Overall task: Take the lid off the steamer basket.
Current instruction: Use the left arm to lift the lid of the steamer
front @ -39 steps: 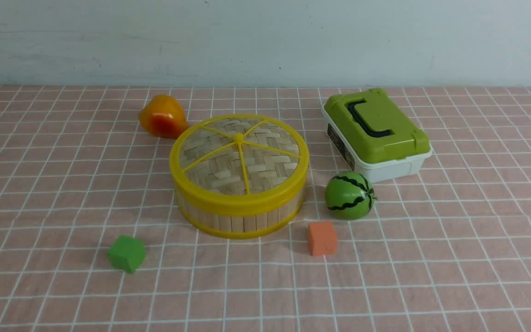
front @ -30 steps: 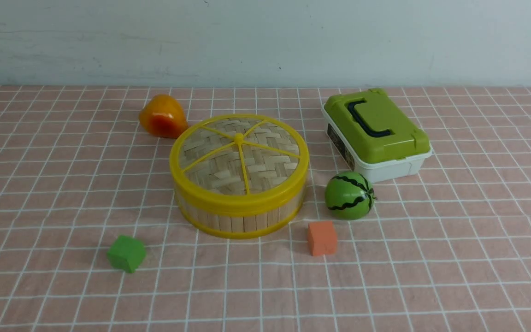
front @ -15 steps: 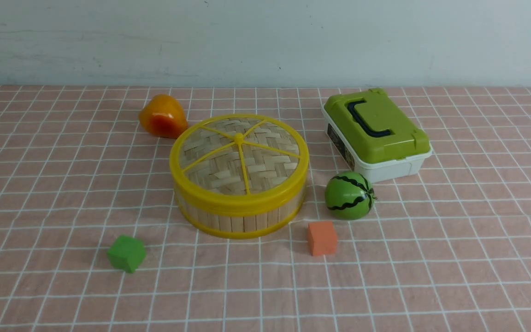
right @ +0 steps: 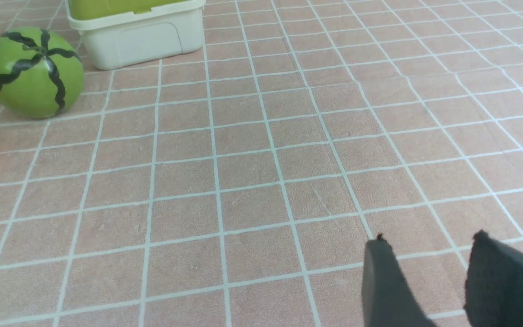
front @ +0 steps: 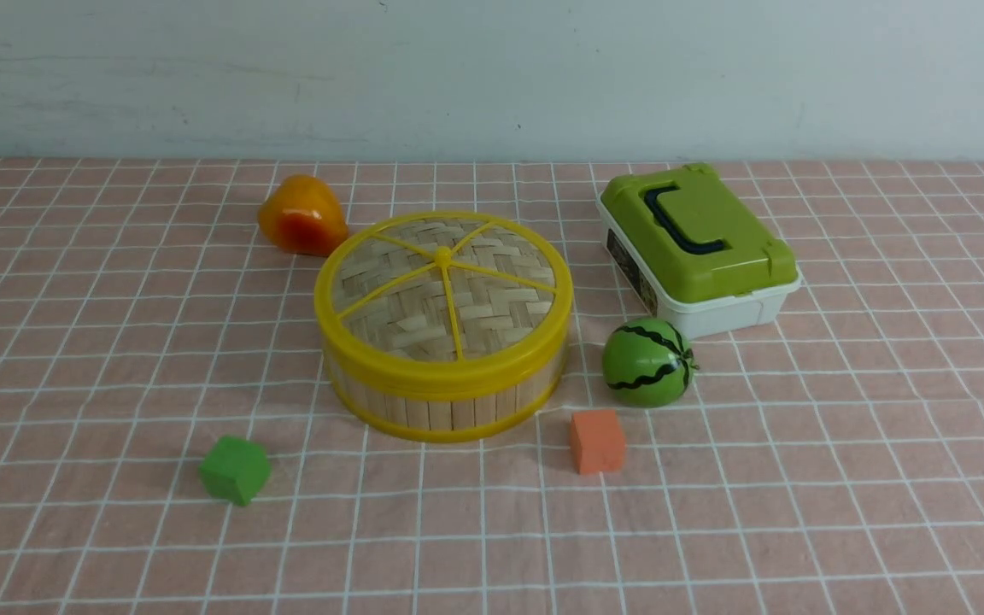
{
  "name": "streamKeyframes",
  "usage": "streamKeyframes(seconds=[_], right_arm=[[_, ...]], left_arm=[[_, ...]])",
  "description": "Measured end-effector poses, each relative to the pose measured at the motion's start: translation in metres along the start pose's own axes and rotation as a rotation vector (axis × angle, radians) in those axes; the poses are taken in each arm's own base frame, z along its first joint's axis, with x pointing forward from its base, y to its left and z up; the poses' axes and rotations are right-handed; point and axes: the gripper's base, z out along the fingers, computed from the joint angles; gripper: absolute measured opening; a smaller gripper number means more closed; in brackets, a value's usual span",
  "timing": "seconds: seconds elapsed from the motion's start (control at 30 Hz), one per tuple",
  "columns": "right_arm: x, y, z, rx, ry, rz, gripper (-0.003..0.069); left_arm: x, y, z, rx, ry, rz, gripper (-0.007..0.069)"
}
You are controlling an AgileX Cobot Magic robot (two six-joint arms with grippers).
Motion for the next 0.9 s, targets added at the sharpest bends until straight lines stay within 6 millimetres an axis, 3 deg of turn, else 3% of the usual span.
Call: streamKeyframes(seconds=[0.43,0.53,0.6,0.8,0.9], right_arm=[[0.000,0.000,0.000,0.000,0.000,0.000,0.0242],[0.000,0.000,0.000,0.000,0.000,0.000,0.0242],[0.000,0.000,0.000,0.000,0.000,0.000,0.0242],[0.000,0.000,0.000,0.000,0.000,0.000,0.0242],[0.000,0.000,0.000,0.000,0.000,0.000,0.0242]], left_arm=[[-0.006,-0.001,0.000,0.007,-0.070,0.000,0.0040],[-0.018,-0.002,-0.002,0.019,-0.204,0.003,0.0040],[-0.037,-0.004,-0.008,0.042,-0.428,0.003,0.0041],[-0.062,-0.006,-0.025,0.080,-0.765,-0.004,0.0051],[-0.072,-0.007,-0.035,0.143,-0.908,-0.116,0.0052]])
